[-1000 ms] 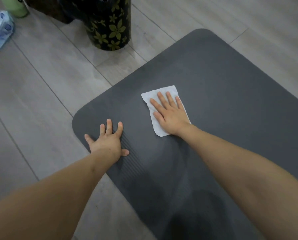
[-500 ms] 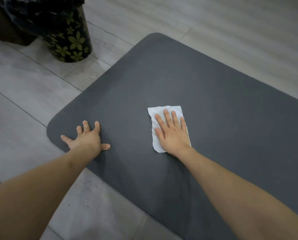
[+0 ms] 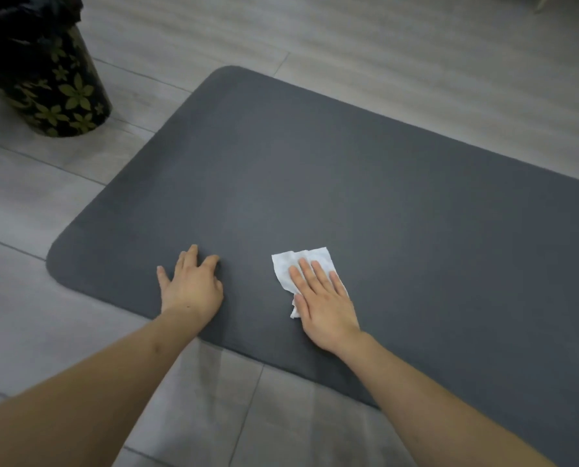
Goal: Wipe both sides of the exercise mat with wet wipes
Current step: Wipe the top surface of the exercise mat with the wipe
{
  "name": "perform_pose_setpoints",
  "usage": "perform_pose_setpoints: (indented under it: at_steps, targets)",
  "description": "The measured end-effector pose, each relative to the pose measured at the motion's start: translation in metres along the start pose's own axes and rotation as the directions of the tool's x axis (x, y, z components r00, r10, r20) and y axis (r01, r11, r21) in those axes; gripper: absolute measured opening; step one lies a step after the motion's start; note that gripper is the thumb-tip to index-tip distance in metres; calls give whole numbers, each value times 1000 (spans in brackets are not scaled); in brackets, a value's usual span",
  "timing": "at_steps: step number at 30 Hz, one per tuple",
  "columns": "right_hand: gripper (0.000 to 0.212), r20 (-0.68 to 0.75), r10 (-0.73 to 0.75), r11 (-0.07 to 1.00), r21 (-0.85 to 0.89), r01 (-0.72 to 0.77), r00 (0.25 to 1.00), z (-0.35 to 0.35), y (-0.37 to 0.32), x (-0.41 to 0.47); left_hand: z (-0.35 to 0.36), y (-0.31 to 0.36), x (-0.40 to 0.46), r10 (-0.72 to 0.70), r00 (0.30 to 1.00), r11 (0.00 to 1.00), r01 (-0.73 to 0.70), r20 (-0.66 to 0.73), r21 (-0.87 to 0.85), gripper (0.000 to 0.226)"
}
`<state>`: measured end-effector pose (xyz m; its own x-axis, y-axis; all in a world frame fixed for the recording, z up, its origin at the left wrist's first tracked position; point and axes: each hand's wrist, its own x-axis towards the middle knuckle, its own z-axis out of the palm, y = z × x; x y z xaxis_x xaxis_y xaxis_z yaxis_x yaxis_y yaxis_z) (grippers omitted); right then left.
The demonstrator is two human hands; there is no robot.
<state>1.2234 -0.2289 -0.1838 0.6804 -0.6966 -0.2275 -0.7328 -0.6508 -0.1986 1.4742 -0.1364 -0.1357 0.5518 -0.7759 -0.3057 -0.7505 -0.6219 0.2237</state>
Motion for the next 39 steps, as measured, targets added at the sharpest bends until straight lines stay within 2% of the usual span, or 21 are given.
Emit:
perform_pose_setpoints:
  at_steps: [2,6,9,13,15,17,19,21,23,26,28,30,32,35,37,39]
  targets:
    - [66,-27,40,999,19,-40,999,-3,12,-1,0,12,1,54,999,999,-54,1,10,50]
    - [60,-50,354,935,33,-353,934,-13,53,2,-1,20,1,97,995,995,-97,9,1,50]
    - [60,-42,374,927,23,-373,926,-10,32,1,1,9,0,100,995,995,-100,26,-7,49]
    - [69,-10,227,974,29,-226,974,1,-57,5,3,-22,0,68,998,998,-68,10,2,47]
    - [81,41,8,999,53,-10,999,8,-104,-1,5,-40,0,49,999,999,-49,2,10,46]
    - [71,60,-198,980,7,198,978,24,-136,-20,7,-53,-1,62,998,998,-62,-5,21,46]
    - [62,57,-253,967,4,253,966,33,-129,-40,12,-58,-3,103,995,994,-103,-3,25,48]
    - [59,35,-191,982,-8,191,981,32,-94,-57,16,-57,-6,119,993,993,-119,-11,7,49]
    - [60,11,-61,997,-36,61,998,25,-50,-75,19,-54,-10,120,993,993,-120,-19,-10,48]
    - [71,102,182,982,-79,-174,978,7,-13,-106,23,-42,-20,169,985,986,-169,-20,-8,45]
    - [79,116,221,973,-96,-210,968,-3,-13,-117,22,-27,-26,209,978,978,-209,-10,-5,43]
    - [77,39,255,966,23,-256,966,-10,-20,-118,16,-6,-30,237,971,971,-237,9,-16,42]
    - [57,-56,375,892,295,-343,925,-25,-25,-115,6,24,-32,256,966,966,-253,48,-50,43]
    - [29,-61,643,570,703,-424,763,-63,-25,-106,-21,90,-29,333,938,937,-318,95,-145,41]
    - [24,-63,759,412,818,-402,648,-94,-23,-104,-45,142,-29,428,895,894,-399,127,-202,40]
    - [21,-95,818,330,885,-328,567,-128,-18,-108,-69,191,-35,534,832,837,-495,149,-235,40]
